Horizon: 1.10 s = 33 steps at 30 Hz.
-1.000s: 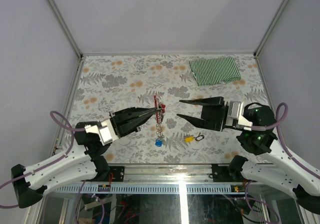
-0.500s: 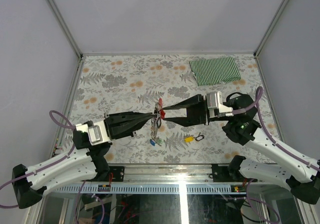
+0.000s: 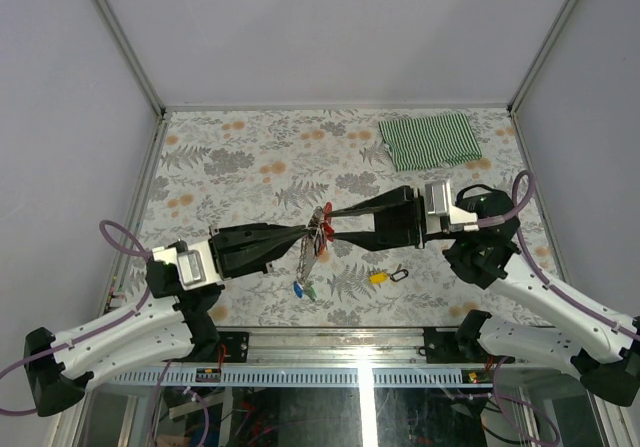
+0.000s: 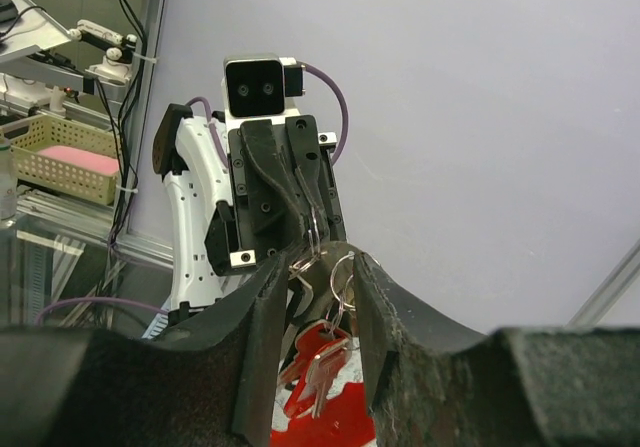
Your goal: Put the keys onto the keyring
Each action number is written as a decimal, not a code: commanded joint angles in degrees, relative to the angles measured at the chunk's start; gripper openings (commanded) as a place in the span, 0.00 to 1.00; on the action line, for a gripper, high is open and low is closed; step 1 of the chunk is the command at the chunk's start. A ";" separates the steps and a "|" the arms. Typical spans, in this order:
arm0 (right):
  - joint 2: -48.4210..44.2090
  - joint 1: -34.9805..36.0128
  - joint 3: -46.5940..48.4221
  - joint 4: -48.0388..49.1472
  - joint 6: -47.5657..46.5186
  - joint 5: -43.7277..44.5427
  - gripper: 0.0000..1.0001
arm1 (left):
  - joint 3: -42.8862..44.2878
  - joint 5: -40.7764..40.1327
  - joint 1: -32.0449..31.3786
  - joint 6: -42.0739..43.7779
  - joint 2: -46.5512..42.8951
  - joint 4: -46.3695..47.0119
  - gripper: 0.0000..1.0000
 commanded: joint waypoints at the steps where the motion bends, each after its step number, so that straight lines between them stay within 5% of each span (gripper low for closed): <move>1: 1.77 0.24 2.84 5.17 2.74 -1.32 0.38 | 0.11 -0.42 -0.19 -0.04 0.15 3.68 0.00; 20: 3.98 1.83 2.32 6.26 3.26 -1.17 0.32 | 0.55 0.38 -0.23 0.72 1.03 2.02 0.00; 33: 4.54 2.12 1.45 5.08 1.85 -1.47 0.15 | 0.99 0.70 -0.21 0.55 1.09 2.21 0.00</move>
